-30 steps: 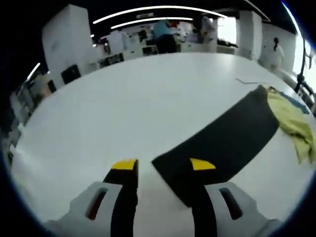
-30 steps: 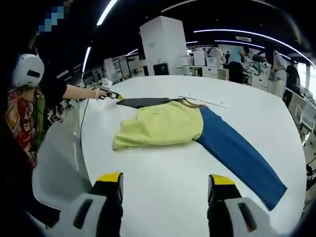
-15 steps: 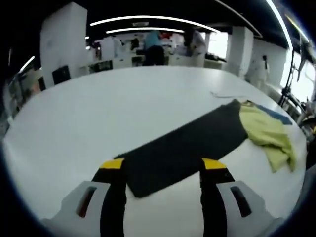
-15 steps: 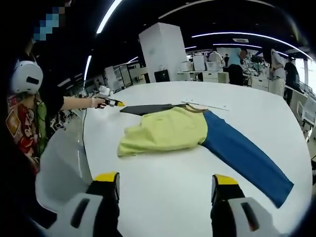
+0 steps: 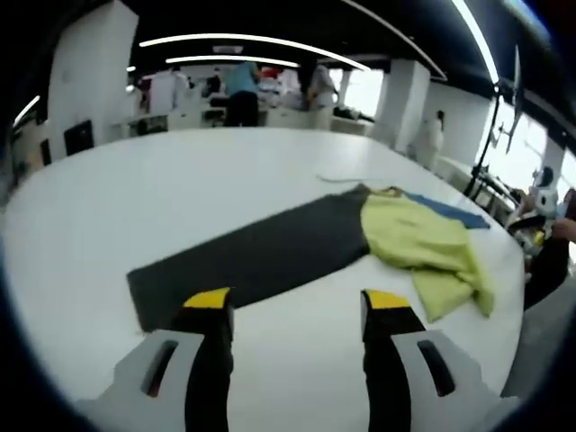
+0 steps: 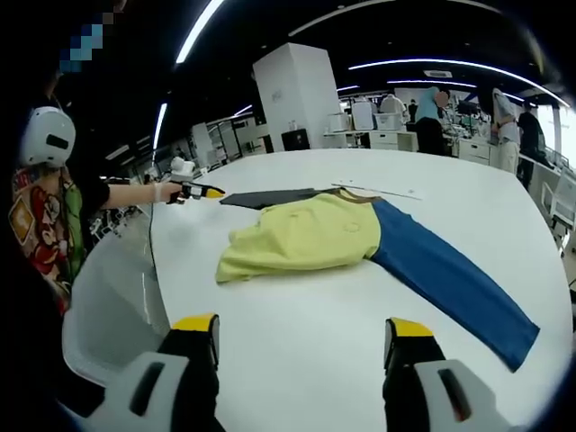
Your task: Fold the garment on the visible template until the final outline fits inside the template.
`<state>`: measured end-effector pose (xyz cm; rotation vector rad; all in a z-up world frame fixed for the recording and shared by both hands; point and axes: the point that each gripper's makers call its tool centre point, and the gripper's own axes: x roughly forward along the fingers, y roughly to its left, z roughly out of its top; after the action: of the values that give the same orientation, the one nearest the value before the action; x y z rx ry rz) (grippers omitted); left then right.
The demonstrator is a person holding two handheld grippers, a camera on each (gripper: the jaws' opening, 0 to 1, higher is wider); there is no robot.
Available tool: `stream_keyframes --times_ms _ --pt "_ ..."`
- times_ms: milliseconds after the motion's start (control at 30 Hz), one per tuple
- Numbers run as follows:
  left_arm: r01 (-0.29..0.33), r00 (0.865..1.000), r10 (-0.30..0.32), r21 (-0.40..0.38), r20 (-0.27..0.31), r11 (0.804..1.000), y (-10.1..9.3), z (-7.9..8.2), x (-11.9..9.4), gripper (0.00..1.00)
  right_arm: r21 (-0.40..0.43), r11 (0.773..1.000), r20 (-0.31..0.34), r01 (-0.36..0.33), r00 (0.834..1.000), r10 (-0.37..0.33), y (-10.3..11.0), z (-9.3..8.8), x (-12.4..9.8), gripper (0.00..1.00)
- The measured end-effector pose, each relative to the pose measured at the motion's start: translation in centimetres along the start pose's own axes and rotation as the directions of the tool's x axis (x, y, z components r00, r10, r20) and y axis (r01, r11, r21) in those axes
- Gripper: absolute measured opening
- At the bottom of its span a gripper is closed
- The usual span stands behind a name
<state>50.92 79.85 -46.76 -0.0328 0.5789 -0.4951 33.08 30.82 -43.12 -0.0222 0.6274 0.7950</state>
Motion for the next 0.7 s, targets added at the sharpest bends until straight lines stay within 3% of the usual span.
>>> stream_keyframes --times_ms 167,367,533,700 --pt "0.084 0.996 -0.084 0.014 -0.004 0.996 -3.8 -0.5 0.9 0.5 0.007 1.0 0.005 0.002 1.0 -0.002 0.3 -0.3 -0.1 0.74" --pt "0.167 0.986 -0.167 -0.027 0.007 0.986 -8.1 -1.3 1.8 0.45 0.007 1.0 -0.007 0.003 1.0 -0.003 0.7 -0.9 -0.1 0.74" --pt "0.274 0.96 -0.275 -0.026 -0.049 0.961 -13.0 -3.6 2.5 0.37 0.02 1.0 0.004 0.0 1.0 0.0 0.9 -1.0 0.1 0.74" --pt "0.307 0.949 -0.311 -0.056 -0.06 0.95 -15.7 -4.7 3.0 0.33 0.019 1.0 0.004 -0.005 1.0 0.004 1.1 -1.1 0.1 0.74"
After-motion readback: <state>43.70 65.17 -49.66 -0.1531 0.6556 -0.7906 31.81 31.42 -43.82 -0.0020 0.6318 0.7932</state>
